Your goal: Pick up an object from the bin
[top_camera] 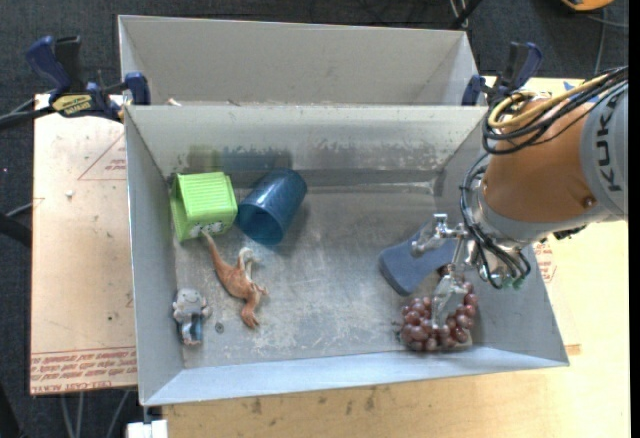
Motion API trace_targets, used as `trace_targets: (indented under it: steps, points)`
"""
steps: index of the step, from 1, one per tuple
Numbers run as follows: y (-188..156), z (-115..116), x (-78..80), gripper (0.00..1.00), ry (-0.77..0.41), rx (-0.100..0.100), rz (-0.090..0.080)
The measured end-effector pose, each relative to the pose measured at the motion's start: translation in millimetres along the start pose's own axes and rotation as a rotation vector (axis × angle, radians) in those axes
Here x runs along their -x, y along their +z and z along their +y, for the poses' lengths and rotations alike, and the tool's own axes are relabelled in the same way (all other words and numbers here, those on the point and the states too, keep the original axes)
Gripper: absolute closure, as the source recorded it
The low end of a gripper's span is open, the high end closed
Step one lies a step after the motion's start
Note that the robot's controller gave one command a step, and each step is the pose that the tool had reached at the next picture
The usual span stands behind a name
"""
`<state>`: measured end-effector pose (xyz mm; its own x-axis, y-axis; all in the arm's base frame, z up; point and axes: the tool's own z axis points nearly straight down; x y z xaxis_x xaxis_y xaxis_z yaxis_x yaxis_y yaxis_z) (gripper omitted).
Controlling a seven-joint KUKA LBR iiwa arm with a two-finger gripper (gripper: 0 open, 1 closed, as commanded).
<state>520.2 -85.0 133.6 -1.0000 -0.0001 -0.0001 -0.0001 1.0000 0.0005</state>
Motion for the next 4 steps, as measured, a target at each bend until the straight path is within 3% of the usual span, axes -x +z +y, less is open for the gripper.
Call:
trace_targets:
  steps: [1, 2, 3, 4]
  points:
    - [0, 0, 0.0, 0.0, 0.0, 0.0, 0.0]
    - [14, -4, -1.3, 0.0, -0.108, -0.001, -0.007]
    - [52, -3, 20.2, 1.0, -0.679, -0.001, 0.001]
    - [52, -3, 20.2, 1.0, -0.679, -0.001, 0.001]
